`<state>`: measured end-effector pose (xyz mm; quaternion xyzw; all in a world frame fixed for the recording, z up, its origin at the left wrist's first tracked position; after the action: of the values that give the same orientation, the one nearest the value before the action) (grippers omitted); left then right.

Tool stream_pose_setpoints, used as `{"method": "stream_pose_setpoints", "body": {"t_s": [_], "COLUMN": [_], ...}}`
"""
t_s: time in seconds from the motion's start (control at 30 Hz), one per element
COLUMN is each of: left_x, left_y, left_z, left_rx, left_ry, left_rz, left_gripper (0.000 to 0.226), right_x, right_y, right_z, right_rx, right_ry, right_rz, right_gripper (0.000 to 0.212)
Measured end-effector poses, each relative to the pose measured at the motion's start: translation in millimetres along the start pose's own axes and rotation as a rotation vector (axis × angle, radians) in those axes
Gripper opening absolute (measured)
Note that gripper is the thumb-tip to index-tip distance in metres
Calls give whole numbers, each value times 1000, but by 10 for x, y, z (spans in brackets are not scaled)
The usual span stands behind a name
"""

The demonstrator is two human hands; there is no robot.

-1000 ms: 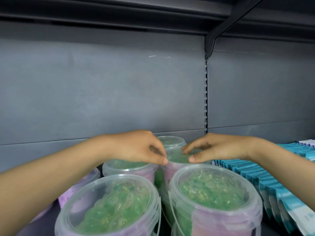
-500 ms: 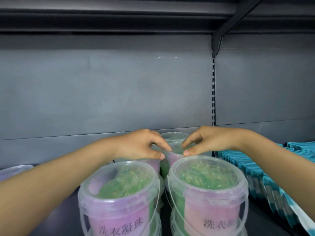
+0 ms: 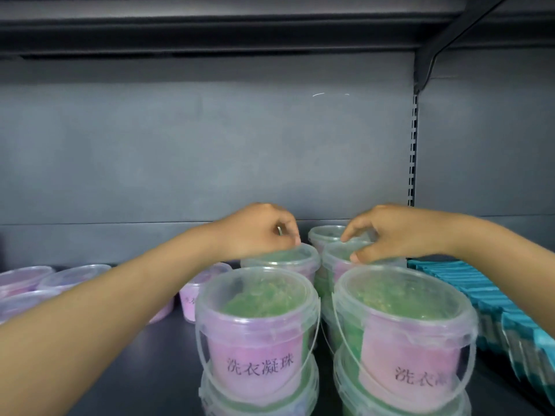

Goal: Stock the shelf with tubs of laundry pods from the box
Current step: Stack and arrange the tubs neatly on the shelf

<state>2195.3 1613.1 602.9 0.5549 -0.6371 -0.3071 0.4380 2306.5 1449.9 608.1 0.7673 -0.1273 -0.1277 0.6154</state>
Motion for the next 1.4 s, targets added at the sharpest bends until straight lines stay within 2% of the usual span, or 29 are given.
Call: {"method": "stream_pose_setpoints", "body": {"t_s": [0.13,0.27,0.47,0.53,0.6,0.67,0.77,0.83,0.97,1.07,1.2,1.3,1.33,1.4], "left_x": [-299,-769,-1471,-1599,-1667,-1695,-1722,-1728,-1720,-1730,-1774,-1808,-1812,-1813], "left_y": [245,287,-137,-394,-677,-885,-924,-874,-842,-898,-952,-969,-968,-946], "left_z": [37,55,-2,-16,-24,-37,-94,-155,-267,-331,-425,-507,-529,-562], "left_rx": [270,315,164,108,45,11,12,-57,-265,-296,-356,-432,-453,-473], "left_ry": [75,168,253,271,260,225,181,163,74,23,1,-15,-22,-32], "left_rz": [-13,105,381,446,483,440,385,340,309,395,453,431,414,373], "left_gripper": [14,14,13,21,39,54,54,57,55,55,60,61,61,59], "right_x": [-172,-346,-581,-625,-619,-581,-512,-469,-420,-471,-519,-582,-579,-506], "right_y": [137,203,148,73,-29,-135,-301,-383,-445,-469,-493,-562,-552,-469], "right_z": [-171,-478,-1042,-1204,-1362,-1508,-1690,-1783,-1862,-1863,-1879,-1924,-1942,-1946], "right_rx": [45,31,-69,-118,-180,-250,-355,-397,-399,-352,-269,-202,-212,-340], "right_ry": [23,31,4,-5,-27,-60,-97,-119,-145,-116,-162,-178,-177,-175], "right_rz": [113,157,172,162,134,73,37,37,4,48,139,261,267,144], "right_gripper": [36,34,36,36,36,38,50,56,64,61,79,63,63,71]}}
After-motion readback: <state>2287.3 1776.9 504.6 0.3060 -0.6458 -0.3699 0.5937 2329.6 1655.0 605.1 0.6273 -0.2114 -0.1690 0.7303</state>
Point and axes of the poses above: each hand's wrist, its own z-axis away from the middle knuckle, its own y-axis out of the back of the hand, x = y × z, the point moved 3 cm from there along -z, towards the middle knuckle, and after that the axes turned 3 degrees about y, right-handed, at the moved point
